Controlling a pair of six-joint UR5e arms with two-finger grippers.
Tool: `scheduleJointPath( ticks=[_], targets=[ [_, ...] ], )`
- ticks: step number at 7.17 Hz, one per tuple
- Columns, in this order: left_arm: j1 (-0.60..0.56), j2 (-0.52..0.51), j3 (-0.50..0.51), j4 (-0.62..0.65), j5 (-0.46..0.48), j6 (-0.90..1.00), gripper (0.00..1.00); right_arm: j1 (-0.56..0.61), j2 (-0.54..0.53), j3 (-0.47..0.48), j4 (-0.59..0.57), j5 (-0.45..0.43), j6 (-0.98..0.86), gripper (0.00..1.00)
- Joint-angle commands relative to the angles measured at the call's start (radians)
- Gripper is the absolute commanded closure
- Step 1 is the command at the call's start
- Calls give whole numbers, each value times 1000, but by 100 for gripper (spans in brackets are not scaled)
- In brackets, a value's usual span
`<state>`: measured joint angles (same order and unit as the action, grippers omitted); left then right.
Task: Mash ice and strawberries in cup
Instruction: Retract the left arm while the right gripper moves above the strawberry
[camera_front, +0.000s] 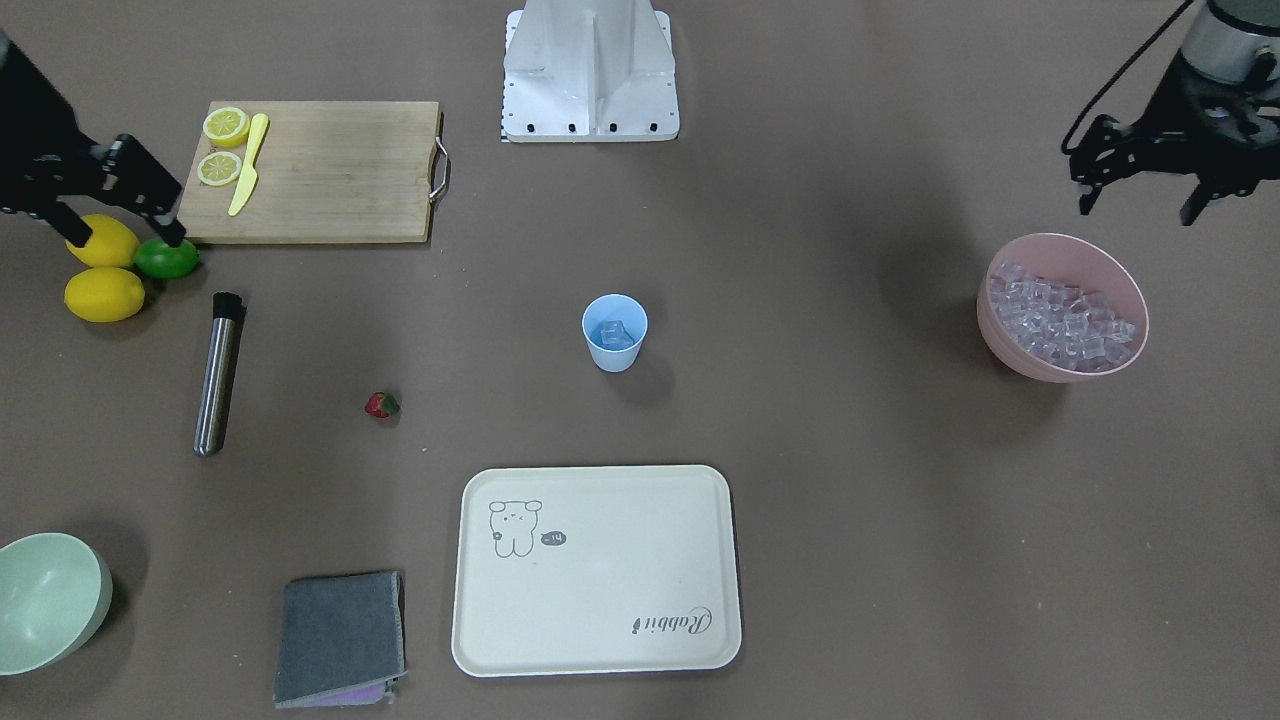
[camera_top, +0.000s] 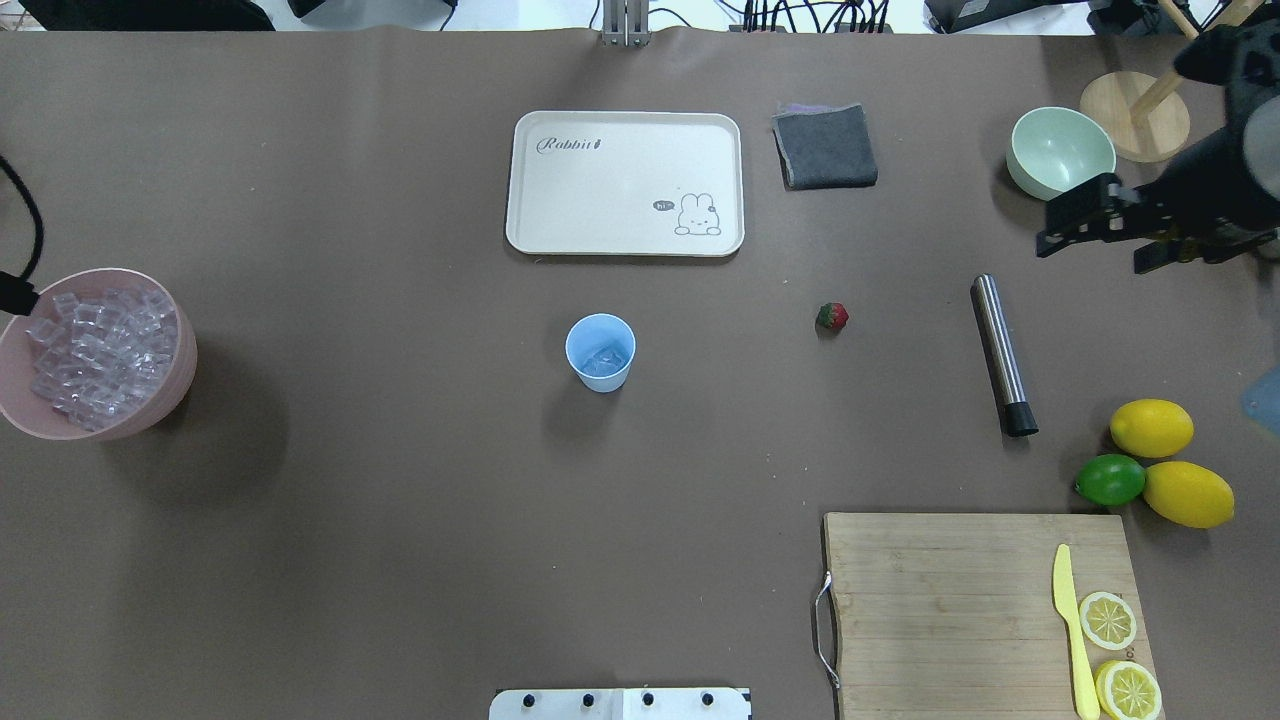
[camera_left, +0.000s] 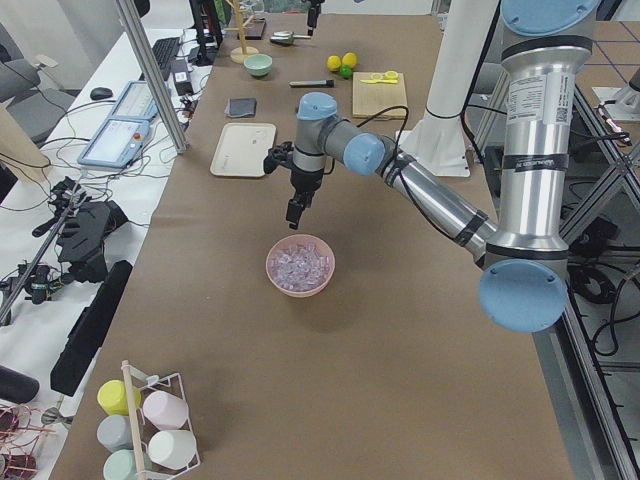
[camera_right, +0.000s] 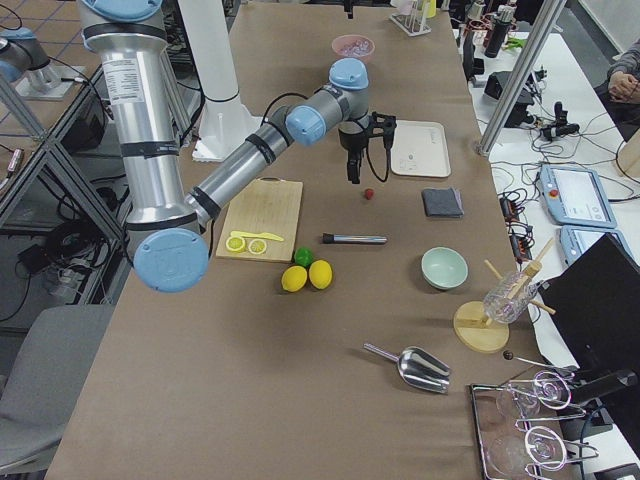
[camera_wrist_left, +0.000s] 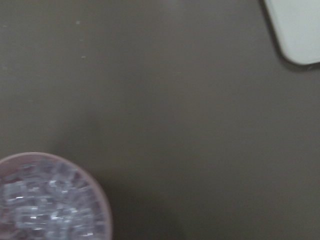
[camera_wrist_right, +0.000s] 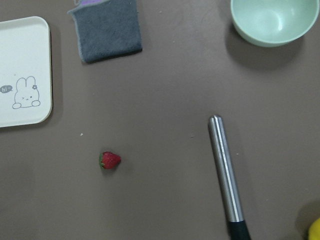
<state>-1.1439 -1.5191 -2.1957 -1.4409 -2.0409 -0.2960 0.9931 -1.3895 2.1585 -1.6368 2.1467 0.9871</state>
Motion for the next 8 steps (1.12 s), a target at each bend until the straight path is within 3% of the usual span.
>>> scheduleJointPath(
  ticks=[1,2,4,6,7,8],
  targets=[
    [-276,96,144,-1,-91,361,1,-129,85,-57,0,-94,103,0],
    [-436,74,268,10,-182,611,1,-151,124,-90,0,-105,108,0],
    [-541,95,316,13,-194,687,1,-177,208,-196,0,-108,113,0],
    [-548,132,362,13,-217,680,1,-212,211,-270,58,-119,97,0],
    [-548,131,401,1,-298,680,1,-235,213,-331,140,-138,100,0],
    [-548,140,419,-3,-312,686,1,-241,211,-391,232,-146,110,0]
  ],
)
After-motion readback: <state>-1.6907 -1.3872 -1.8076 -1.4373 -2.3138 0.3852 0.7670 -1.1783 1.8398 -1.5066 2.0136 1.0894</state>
